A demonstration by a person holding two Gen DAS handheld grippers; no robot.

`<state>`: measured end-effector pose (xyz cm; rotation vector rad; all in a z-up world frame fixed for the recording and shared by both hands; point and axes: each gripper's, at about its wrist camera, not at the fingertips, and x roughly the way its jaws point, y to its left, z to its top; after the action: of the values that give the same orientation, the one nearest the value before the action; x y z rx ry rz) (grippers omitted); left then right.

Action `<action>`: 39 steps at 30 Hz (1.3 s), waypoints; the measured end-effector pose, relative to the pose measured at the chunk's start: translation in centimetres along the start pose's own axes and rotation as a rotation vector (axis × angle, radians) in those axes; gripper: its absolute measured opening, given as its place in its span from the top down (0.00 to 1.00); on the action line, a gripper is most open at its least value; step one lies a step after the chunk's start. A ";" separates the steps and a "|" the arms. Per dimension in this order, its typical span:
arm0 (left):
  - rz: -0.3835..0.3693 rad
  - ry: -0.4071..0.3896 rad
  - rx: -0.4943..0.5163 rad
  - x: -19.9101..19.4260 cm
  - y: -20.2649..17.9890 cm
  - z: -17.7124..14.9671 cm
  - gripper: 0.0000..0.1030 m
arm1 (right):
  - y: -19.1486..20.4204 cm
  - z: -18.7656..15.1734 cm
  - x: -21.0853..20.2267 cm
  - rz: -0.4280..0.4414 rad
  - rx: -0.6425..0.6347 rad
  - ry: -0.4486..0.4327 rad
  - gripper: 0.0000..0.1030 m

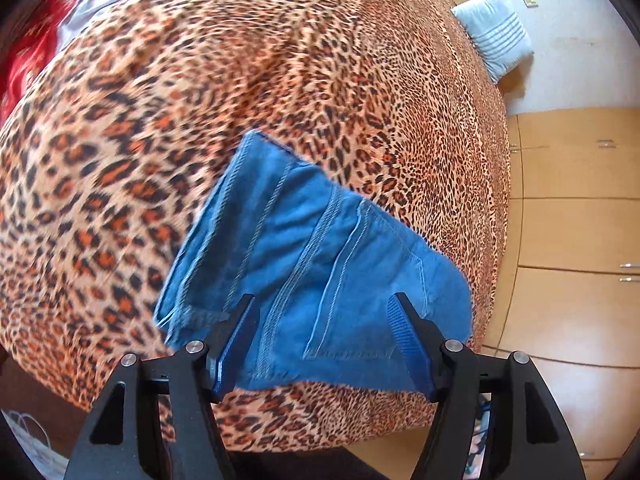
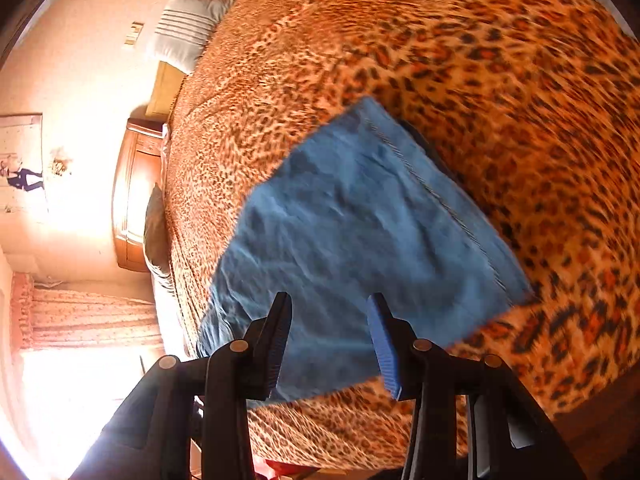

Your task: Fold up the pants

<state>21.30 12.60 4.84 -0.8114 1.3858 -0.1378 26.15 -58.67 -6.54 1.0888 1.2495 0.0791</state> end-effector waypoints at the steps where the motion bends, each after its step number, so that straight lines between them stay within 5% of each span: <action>1: 0.042 0.000 0.027 1.3 -1.3 0.6 0.36 | 1.7 0.6 1.5 0.007 -0.026 0.012 0.59; 9: 0.154 0.033 0.081 7.7 -5.5 2.3 0.36 | 14.2 -2.4 16.7 0.213 -0.232 0.273 0.50; 14: 0.367 -0.017 0.079 10.9 -2.8 4.3 0.43 | 13.2 -1.5 19.9 0.066 -0.243 0.225 0.55; 16: 0.336 -0.013 0.079 11.0 -1.9 4.3 0.46 | 10.9 0.6 18.9 0.042 -0.195 0.179 0.62; 20: 0.387 0.016 0.136 11.1 -3.6 3.8 0.47 | 6.5 4.8 15.1 -0.022 -0.108 0.067 0.75; 25: 0.289 0.057 0.275 11.6 -10.0 2.6 0.43 | 1.8 7.6 7.0 0.007 -0.032 -0.062 0.67; 27: 0.278 0.077 0.385 13.3 -14.7 1.9 0.38 | 0.1 7.8 3.4 -0.001 -0.008 -0.110 0.51; 33: 0.214 0.268 0.706 22.4 -29.3 -1.8 0.24 | -6.0 4.1 -4.0 -0.054 0.067 -0.166 0.43; 39: 0.270 0.455 0.908 33.6 -39.8 -5.9 0.23 | -13.8 -1.7 -6.5 -0.045 0.254 -0.176 0.41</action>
<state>38.03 -36.93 0.78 0.1818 1.6194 -0.7142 15.55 -68.75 -11.33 1.2560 1.1444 -0.2113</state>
